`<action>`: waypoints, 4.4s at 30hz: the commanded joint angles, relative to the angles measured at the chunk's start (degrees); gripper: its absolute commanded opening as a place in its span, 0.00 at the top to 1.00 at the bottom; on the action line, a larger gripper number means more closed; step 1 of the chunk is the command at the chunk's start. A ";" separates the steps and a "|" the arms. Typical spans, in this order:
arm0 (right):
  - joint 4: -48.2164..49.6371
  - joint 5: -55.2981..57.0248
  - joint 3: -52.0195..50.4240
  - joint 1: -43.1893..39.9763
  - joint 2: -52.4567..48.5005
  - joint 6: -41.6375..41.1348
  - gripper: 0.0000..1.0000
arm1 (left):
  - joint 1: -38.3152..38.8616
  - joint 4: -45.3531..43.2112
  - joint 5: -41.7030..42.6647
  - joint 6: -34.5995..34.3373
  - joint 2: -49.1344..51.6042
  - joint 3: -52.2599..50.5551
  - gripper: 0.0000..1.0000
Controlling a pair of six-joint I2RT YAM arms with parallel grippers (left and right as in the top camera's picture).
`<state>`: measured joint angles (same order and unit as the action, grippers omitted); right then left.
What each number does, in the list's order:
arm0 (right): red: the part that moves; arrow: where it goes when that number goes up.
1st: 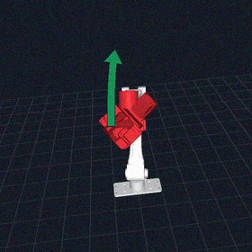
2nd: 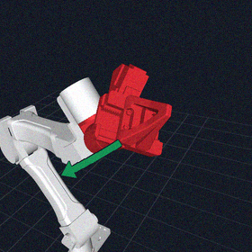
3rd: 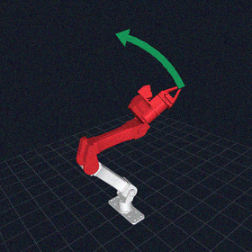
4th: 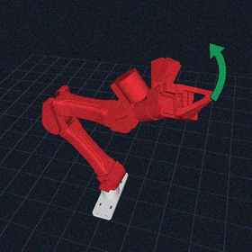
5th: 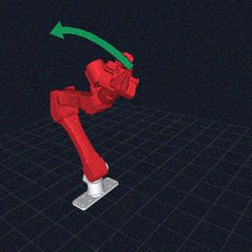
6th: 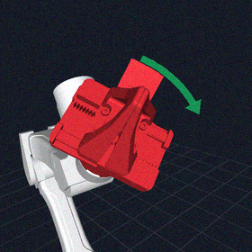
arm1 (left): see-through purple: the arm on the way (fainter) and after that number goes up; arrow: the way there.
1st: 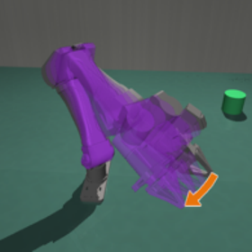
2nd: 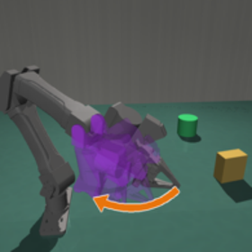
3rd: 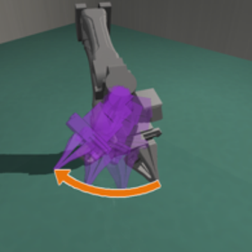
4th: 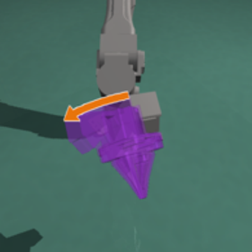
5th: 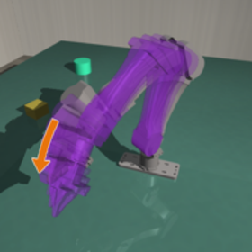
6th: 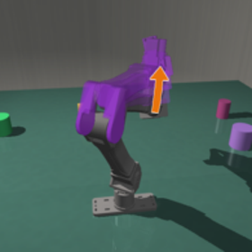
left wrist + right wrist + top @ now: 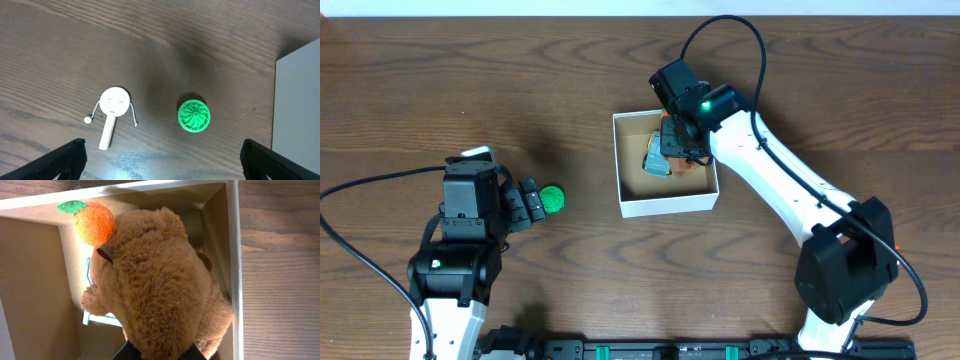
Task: Pack container
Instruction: 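Lower the teddy bear into the box and open the right gripper, then move the right gripper to the pink-and-white figure and grasp it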
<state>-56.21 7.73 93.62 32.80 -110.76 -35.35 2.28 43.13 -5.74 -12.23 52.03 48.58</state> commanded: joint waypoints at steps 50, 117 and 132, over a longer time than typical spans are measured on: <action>3.54 -7.67 -0.72 -1.01 -5.25 9.68 0.95 | -0.28 0.96 0.17 -0.52 0.07 1.16 0.02; -3.21 -0.26 -40.59 -61.44 20.76 -3.54 0.01 | -0.28 0.96 0.17 -0.55 0.09 1.14 0.02; 1.11 2.14 -46.82 -62.40 20.76 -3.54 0.79 | -0.28 0.96 0.20 -0.55 1.81 1.16 0.02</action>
<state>-55.88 10.00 47.20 -29.23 -89.65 -38.52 2.28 43.90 -5.74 -12.23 53.76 48.58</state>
